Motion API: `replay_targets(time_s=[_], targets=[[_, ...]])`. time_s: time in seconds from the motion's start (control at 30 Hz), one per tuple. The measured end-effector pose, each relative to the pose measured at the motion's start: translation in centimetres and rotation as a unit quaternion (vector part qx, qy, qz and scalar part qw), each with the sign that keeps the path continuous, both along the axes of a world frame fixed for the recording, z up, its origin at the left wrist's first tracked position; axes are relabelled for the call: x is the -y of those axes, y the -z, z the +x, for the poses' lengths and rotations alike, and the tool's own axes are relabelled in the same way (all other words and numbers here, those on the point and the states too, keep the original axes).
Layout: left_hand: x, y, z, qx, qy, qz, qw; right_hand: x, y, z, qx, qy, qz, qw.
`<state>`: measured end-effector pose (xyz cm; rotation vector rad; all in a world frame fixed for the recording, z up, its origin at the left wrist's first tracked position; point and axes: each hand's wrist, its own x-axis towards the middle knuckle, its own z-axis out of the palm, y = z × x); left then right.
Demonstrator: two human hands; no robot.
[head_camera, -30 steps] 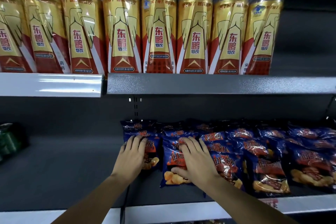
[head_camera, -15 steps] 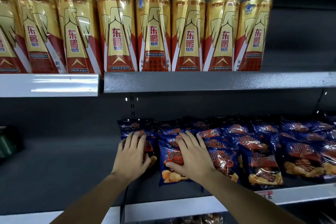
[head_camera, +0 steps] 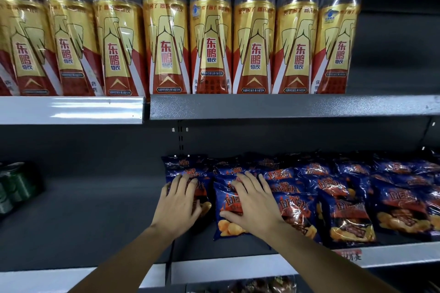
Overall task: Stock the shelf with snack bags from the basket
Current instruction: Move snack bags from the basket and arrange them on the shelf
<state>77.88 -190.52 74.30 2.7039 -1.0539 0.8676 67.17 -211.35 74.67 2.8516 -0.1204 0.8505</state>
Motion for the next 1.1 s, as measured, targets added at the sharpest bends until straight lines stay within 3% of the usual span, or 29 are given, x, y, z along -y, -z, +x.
replay_targets(time_s=[0.17,0.53,0.9,1.1], targets=[[-0.4,0.0,0.5,-0.011,-0.020,0.018,1.000,1.2,0.4,0.0,0.009,0.011,-0.035,0.999],[0.0,1.7,1.9,-0.032,0.015,0.034,0.999,2.2,1.2,0.6,0.026,0.015,-0.008,1.000],[0.1,0.8,1.1,-0.007,0.032,-0.009,0.999,1.5,0.2,0.0,-0.006,0.019,0.005,1.000],[2.2,-1.3,-0.5,-0.004,0.101,-0.003,0.995,1.7,-1.3,-1.4,-0.031,-0.023,0.036,0.999]])
